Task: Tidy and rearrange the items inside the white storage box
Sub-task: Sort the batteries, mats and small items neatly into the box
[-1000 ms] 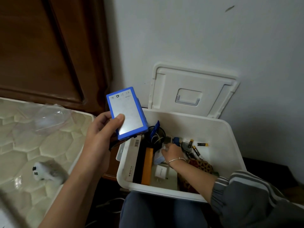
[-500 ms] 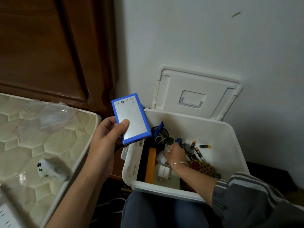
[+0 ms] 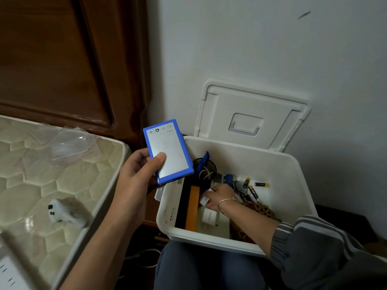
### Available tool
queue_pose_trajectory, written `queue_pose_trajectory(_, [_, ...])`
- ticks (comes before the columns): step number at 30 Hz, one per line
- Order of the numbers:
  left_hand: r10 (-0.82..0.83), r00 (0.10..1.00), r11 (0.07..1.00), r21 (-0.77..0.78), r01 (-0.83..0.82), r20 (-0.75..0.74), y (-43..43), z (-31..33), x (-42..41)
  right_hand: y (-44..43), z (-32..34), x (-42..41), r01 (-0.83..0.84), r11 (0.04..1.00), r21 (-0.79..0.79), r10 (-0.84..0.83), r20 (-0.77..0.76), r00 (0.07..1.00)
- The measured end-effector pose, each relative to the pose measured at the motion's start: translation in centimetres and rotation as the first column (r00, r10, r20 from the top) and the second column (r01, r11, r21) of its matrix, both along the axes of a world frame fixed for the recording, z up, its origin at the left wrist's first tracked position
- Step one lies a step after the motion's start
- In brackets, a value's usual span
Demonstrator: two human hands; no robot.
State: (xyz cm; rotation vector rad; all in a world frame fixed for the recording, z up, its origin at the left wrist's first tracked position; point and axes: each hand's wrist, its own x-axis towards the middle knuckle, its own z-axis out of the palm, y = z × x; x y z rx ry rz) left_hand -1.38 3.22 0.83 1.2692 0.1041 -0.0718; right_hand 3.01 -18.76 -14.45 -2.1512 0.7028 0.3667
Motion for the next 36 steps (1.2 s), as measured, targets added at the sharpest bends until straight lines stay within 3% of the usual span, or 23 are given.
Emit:
queue_pose_trajectory(10, [0.002,1.000,1.000,0.019,-0.002,-0.004,-0.1,-0.2,0.0,-0.2,-0.9,0.6,-0.015,1.000,-0.003,0.015,0.036,0.999])
queue_pose_trajectory(25, [0.007,1.000,1.000,0.023,-0.007,-0.001,-0.1,-0.7,0.5,0.8,0.2,0.0,-0.401,0.883,-0.246,0.386,-0.109,0.916])
queue_pose_trajectory(30, [-0.030,0.999,0.998,0.057,0.029,0.021,-0.7,-0.3,0.5,0.3,2.4,-0.8,-0.342,0.910,-0.232,0.334,-0.073,0.940])
queue_pose_trajectory(32, [-0.061,0.998,0.995,0.080,0.059,0.024,-1.1,0.0,0.6,-0.4,4.6,-1.3,-0.274,0.956,-0.109,0.282,0.072,0.957])
queue_pose_trajectory(33, [-0.081,0.996,0.992,0.102,0.078,0.025,-1.3,0.1,0.7,-0.6,6.1,-1.8,-0.209,0.976,0.064,0.197,0.156,0.968])
queue_pose_trajectory(35, [-0.131,0.991,0.976,0.180,0.124,0.024,-1.9,0.5,1.1,-1.2,9.8,-2.8,-0.142,0.897,0.419,0.034,0.254,0.967])
queue_pose_trajectory(36, [-0.164,0.986,0.960,0.234,0.156,0.016,-2.4,0.6,1.3,-1.6,11.6,-3.3,-0.158,0.849,0.504,0.001,0.298,0.955])
